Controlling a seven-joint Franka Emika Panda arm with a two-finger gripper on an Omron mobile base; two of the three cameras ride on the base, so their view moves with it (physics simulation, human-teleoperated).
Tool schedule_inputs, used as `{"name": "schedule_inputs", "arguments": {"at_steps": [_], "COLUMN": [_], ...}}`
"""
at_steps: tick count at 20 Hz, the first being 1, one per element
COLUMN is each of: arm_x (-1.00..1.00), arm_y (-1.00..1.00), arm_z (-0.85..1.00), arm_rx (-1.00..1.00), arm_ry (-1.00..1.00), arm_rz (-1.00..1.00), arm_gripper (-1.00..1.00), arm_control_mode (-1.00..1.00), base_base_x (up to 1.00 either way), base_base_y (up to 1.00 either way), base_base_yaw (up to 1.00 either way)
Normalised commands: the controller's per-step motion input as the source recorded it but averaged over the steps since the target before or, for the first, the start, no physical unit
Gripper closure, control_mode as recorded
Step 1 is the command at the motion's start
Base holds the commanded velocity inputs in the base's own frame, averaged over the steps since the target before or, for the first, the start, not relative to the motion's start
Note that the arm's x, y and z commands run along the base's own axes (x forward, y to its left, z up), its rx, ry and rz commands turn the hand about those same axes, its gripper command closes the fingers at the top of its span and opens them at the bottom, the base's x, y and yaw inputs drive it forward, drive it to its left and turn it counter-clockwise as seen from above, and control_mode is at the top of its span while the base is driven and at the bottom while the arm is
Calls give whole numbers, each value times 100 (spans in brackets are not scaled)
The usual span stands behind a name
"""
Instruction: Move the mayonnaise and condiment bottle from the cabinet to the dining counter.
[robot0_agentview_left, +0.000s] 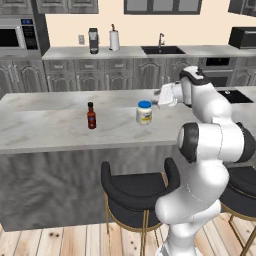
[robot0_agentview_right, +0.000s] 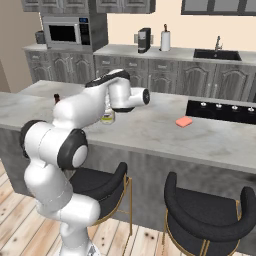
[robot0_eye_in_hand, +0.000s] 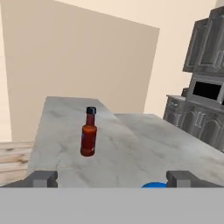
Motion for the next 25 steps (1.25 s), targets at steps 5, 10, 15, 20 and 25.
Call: {"name": "schedule_inputs", "arguments": {"at_steps": [5, 10, 15, 20, 25], "arm_x": [-100, -95, -88, -81, -65], "arm_y": [31, 29, 26, 22, 15], "arm_z": [1, 19, 24, 18, 1], "arm_rx": [-8, -8, -8, -8, -8], "arm_ry": [0, -1, -1, 0, -1], "arm_rz": [-1, -2, -3, -4, -1], "arm_gripper": [-100, -100, -100, -100, -100], "arm_control_mode": [-100, -100, -100, -100, -100], "base_base_x": [0, 0, 0, 0, 0], "base_base_y": [0, 0, 0, 0, 0], "base_base_yaw": [0, 0, 0, 0, 0]}}
